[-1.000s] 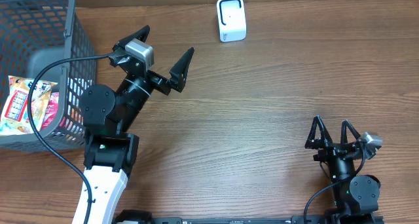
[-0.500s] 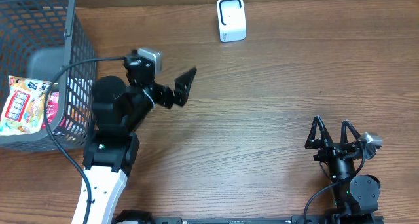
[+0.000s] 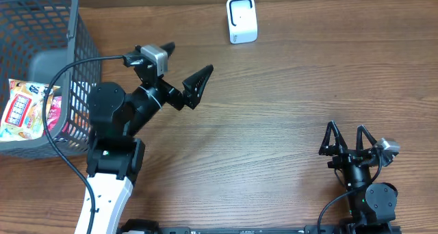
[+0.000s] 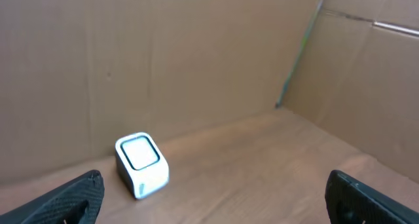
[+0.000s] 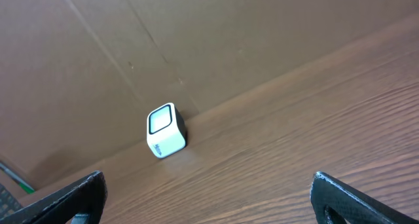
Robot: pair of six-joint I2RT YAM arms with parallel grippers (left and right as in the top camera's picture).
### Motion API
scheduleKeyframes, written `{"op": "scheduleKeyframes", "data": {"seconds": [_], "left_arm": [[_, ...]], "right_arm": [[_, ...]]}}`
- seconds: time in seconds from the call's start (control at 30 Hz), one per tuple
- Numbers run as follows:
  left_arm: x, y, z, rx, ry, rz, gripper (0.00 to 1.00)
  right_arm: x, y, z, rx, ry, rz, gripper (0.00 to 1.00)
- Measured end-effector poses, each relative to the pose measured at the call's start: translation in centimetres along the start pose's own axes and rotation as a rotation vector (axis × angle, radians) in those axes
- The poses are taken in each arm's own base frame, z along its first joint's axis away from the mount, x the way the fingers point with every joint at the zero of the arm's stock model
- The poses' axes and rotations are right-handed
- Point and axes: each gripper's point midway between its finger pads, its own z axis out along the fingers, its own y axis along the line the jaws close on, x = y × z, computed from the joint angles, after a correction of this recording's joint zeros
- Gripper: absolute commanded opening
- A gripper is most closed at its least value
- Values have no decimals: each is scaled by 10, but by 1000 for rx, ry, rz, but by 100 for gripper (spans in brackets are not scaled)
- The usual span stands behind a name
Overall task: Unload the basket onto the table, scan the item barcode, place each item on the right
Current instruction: 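Raise the left gripper and swing it toward the grey basket, then reach into the basket and grasp the yellow snack bag with left gripper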
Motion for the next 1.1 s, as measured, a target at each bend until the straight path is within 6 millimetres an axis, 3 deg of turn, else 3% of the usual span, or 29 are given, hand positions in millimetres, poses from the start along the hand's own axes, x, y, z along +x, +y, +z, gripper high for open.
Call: {"op": "scheduleKeyframes", "data": {"seconds": [0.13, 0.2, 0.3, 0.43, 0.47, 0.53, 0.63, 0.73, 0.83, 0.93, 1.1], "left_arm": [[-13, -17, 1, 93, -27, 30, 100], [-9, -13, -1, 53, 112, -61, 100], [-29, -5, -16, -86, 319, -112, 100], [-93, -4, -39, -217, 413, 40, 100], [-102, -1, -43, -249, 409, 69, 100], [-123, 14, -57, -388, 387, 99, 100], [-149, 55, -93, -662, 325, 55, 100], [-165, 120, -165, -1026, 229, -88, 100], [-166, 157, -218, -1232, 148, -226, 100], [-158, 176, -250, -1331, 106, -345, 100], [-149, 201, -275, -1444, 63, -446, 100]], "right_arm": [[0, 0, 0, -1, 0, 0, 100], [0, 0, 0, -1, -1, 0, 100], [1, 0, 0, 1, 2, 0, 100], [0, 0, 0, 0, 0, 0, 100], [0, 0, 0, 0, 0, 0, 100], [0, 0, 0, 0, 0, 0, 100], [0, 0, 0, 0, 0, 0, 100], [0, 0, 0, -1, 0, 0, 100], [0, 0, 0, -1, 0, 0, 100], [0, 0, 0, 0, 0, 0, 100], [0, 0, 0, 0, -1, 0, 100]]}}
